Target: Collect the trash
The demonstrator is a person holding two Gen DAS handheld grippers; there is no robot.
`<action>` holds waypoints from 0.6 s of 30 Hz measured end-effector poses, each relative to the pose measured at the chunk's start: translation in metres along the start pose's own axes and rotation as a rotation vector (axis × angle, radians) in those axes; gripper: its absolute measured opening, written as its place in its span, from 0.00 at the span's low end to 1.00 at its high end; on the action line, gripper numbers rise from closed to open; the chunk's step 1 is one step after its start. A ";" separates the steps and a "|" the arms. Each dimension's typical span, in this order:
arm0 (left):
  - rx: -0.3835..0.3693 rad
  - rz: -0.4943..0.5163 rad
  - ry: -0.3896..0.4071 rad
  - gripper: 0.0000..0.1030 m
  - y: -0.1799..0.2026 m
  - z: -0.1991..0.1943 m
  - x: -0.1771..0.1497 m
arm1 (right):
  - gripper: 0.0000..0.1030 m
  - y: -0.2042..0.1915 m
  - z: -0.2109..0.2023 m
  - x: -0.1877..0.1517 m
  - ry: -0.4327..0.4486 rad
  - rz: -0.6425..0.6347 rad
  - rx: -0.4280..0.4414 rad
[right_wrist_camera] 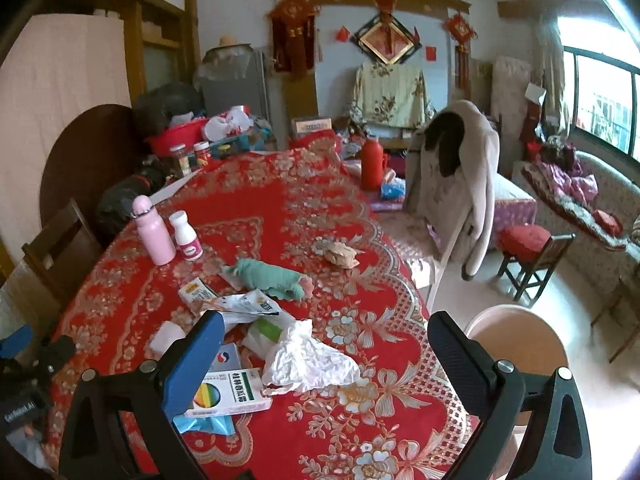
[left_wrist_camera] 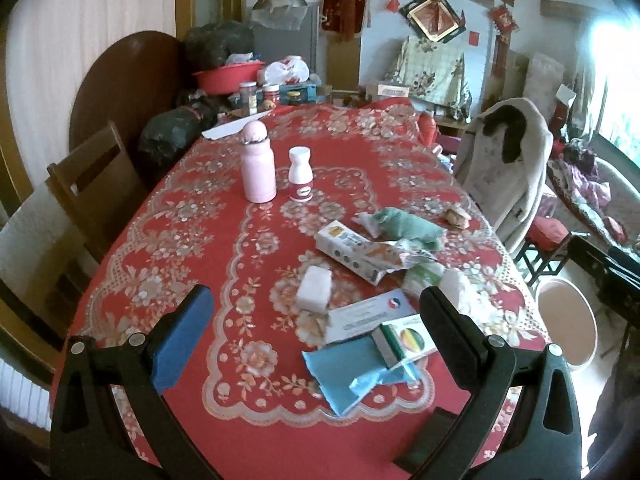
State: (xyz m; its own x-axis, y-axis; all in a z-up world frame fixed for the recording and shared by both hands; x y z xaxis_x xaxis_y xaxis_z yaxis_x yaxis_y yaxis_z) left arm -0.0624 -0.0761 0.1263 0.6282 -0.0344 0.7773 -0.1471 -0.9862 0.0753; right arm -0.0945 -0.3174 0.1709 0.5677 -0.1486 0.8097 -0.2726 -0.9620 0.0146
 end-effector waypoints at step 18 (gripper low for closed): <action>-0.005 0.019 0.059 0.99 0.019 -0.028 0.000 | 0.98 0.004 -0.020 0.003 0.034 -0.007 -0.005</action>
State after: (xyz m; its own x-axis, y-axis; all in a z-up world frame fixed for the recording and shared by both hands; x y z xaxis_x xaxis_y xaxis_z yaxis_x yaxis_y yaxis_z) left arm -0.0870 -0.0903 0.1450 0.5791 -0.0435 0.8141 -0.1623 -0.9847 0.0629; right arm -0.1093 -0.3167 0.1846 0.5432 -0.1338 0.8289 -0.2726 -0.9619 0.0233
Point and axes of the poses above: each gripper's, at about its wrist camera, not at the fingertips, and z roughly the way its jaws point, y to its right, x to its top, the point moved 10 cm from there along z, roughly the way its jaws point, and after that the axes turned 5 degrees about -x, right-handed, at the moved point
